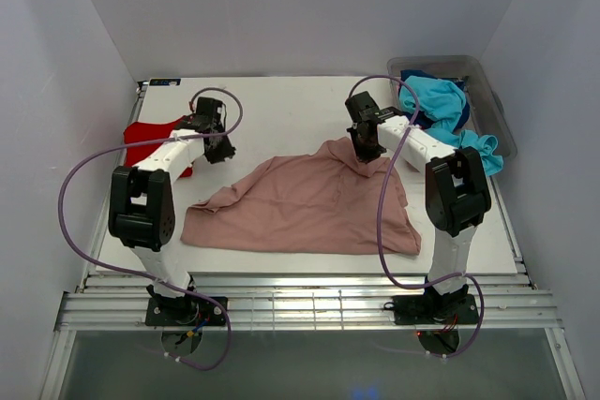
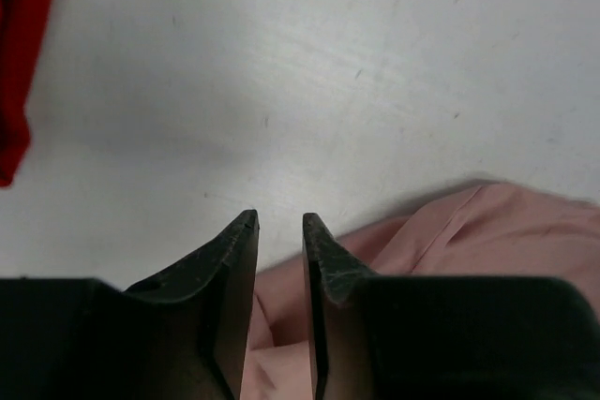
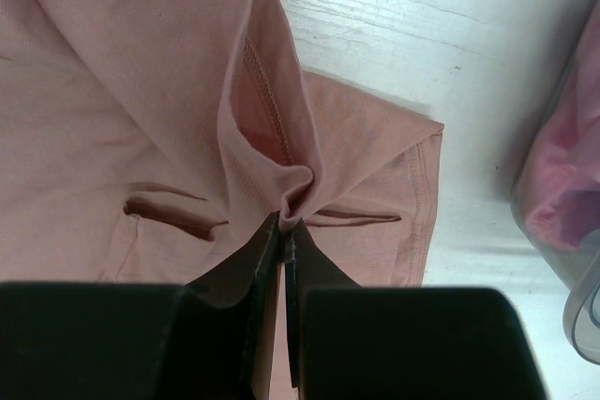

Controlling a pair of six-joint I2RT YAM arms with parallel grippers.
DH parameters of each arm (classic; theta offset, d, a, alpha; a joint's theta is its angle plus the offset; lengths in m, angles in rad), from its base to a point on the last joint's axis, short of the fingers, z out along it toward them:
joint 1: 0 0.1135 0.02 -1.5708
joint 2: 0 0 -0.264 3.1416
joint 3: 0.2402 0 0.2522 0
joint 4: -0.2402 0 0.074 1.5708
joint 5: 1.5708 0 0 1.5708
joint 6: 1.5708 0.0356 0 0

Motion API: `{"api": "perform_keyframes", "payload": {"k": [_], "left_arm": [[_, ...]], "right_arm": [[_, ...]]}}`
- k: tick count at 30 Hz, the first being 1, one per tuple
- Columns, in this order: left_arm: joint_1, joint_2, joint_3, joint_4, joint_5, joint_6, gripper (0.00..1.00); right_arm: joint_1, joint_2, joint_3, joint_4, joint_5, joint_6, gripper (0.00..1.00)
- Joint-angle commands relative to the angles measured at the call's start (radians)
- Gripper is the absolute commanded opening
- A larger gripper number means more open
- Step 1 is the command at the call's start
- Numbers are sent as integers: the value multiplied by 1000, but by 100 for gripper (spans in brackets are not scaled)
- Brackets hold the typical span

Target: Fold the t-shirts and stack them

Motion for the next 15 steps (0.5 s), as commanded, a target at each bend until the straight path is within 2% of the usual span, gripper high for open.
{"api": "perform_keyframes", "payload": {"k": [1, 2, 7, 15], "left_arm": [[-1, -49, -93, -54, 123, -46, 38], [-5, -58, -118, -49, 160, -56, 40], [-12, -84, -222, -11, 224, -101, 41], [-25, -95, -238, -10, 237, -121, 40]], "right_arm": [[-6, -20, 25, -3, 2, 8, 8], [-6, -16, 25, -3, 2, 8, 8], [-6, -5, 32, -2, -12, 13, 8], [-4, -9, 22, -2, -11, 14, 8]]}}
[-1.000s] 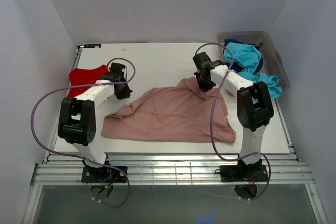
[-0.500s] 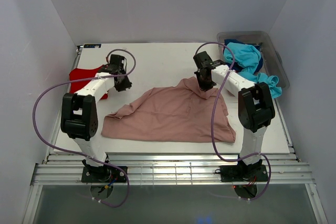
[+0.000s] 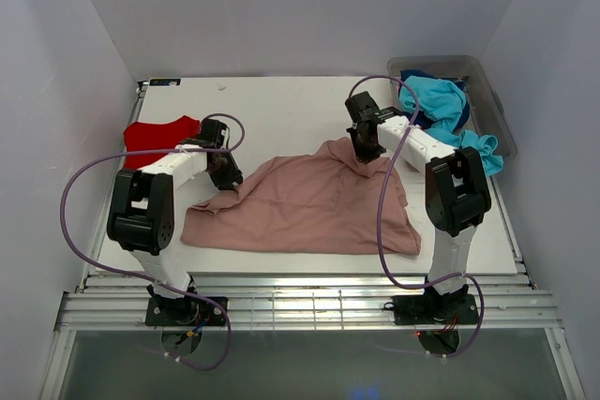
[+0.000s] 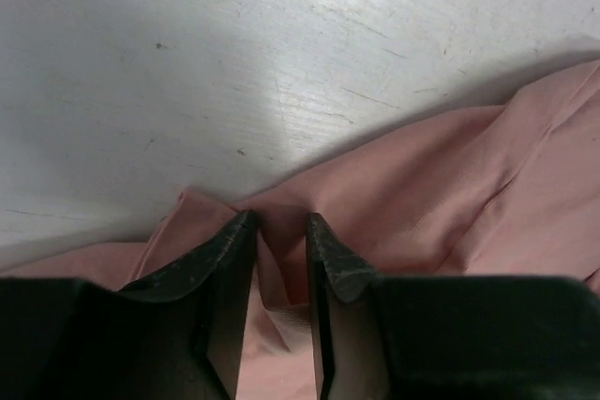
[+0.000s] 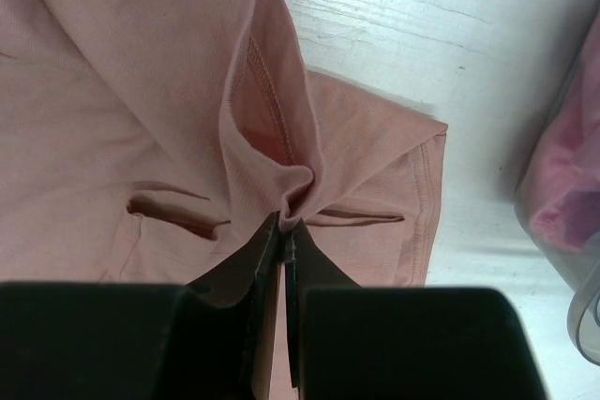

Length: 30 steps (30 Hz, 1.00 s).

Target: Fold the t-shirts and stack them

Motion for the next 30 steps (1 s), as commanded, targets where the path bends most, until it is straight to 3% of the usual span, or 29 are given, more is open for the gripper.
{"api": "perform_keyframes", "payload": {"k": [1, 4, 10, 15, 24, 30], "left_arm": [[-13, -78, -6, 18, 26, -20, 38], [-13, -78, -14, 20, 32, -21, 26], [-25, -86, -53, 27, 52, -37, 22], [-28, -116, -66, 35, 16, -32, 0], [-5, -52, 150, -40, -282, 38, 0], [14, 57, 288, -48, -361, 97, 0]], "right_arm": [[-4, -11, 19, 0, -5, 13, 8], [-4, -11, 16, 3, -9, 14, 8], [-4, -19, 7, 5, -9, 16, 8], [-4, -28, 2, 5, -9, 16, 8], [-4, -37, 13, 0, -5, 20, 8], [-4, 0, 96, -9, 20, 20, 8]]}}
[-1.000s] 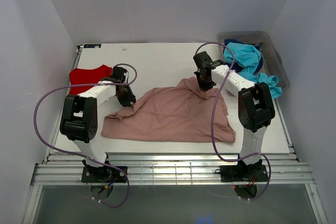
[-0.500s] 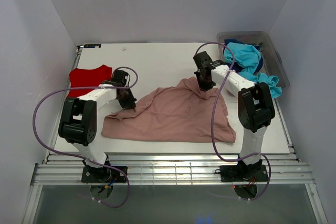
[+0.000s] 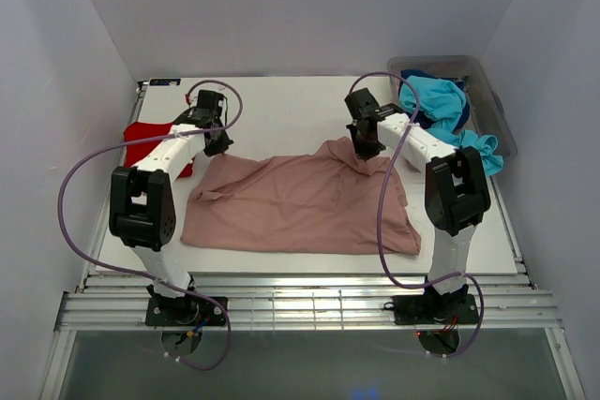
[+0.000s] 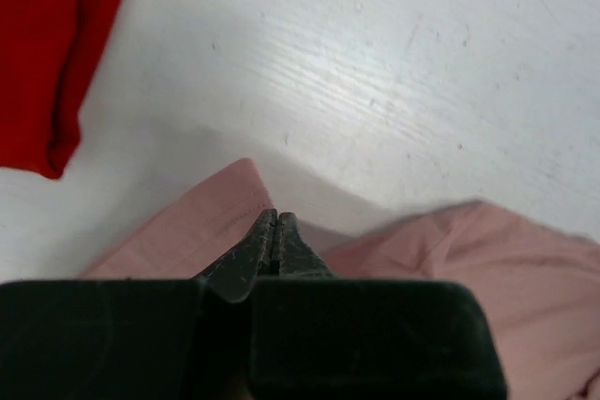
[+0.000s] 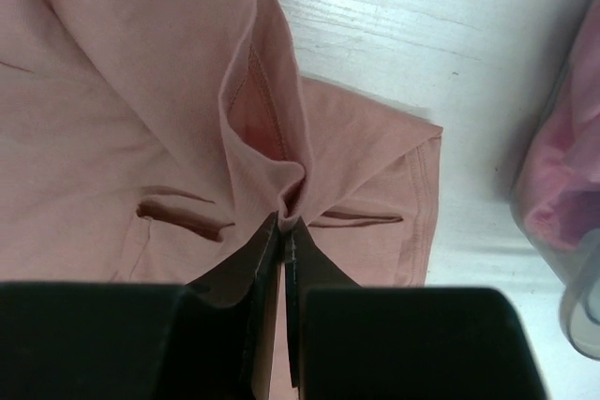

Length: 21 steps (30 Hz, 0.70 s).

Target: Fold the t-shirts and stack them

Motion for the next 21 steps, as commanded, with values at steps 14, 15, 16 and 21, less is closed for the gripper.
{"api": "perform_keyframes", "payload": {"k": [14, 15, 16, 21], "left_arm": [[60, 214, 235, -49, -270, 92, 0], [58, 219, 241, -49, -301, 93, 0], [58, 222, 253, -49, -315, 93, 6], [60, 254, 270, -31, -344, 118, 28]], "right_arm": [[-66, 282, 567, -148, 129, -15, 8], [-72, 290, 570, -145, 126, -18, 8], [-78, 303, 571, -139, 123, -20, 8], [-107, 339, 560, -94, 98, -41, 8]]}}
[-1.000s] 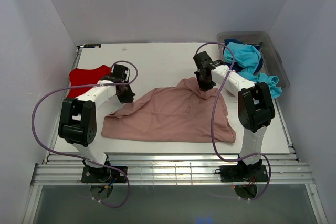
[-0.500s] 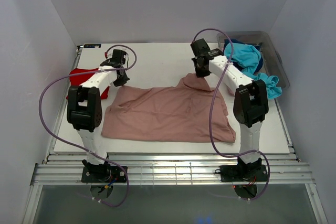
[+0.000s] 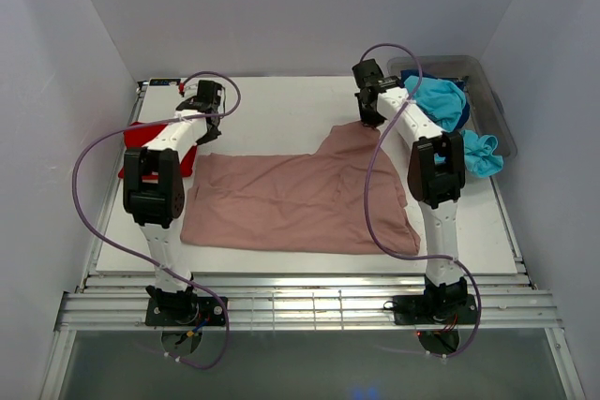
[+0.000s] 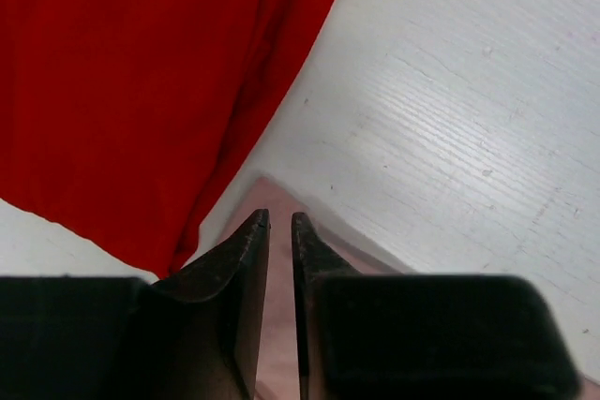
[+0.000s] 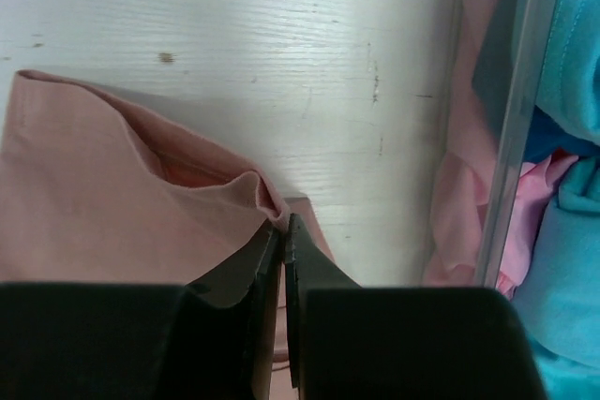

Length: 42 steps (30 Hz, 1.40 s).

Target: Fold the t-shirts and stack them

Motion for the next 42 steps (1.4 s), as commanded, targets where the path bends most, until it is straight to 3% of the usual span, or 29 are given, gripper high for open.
{"api": "perform_keyframes", "payload": {"k": [1, 6, 35, 40, 42], "left_arm": [[2, 24, 37, 21, -58, 31, 28], [2, 63, 39, 26, -43, 57, 33], [17, 129, -56, -4, -20, -7, 34], [22, 161, -49, 9, -27, 8, 0], [22, 176, -50, 12, -32, 13, 0]], "right_arm": [[-16, 27, 31, 19, -5, -26, 8], [-26, 78, 66, 31, -25, -42, 8], [-29, 43, -20, 50, -55, -42, 8], [-30, 38, -17, 51, -60, -36, 8], [-30, 35, -18, 51, -61, -35, 8]]}}
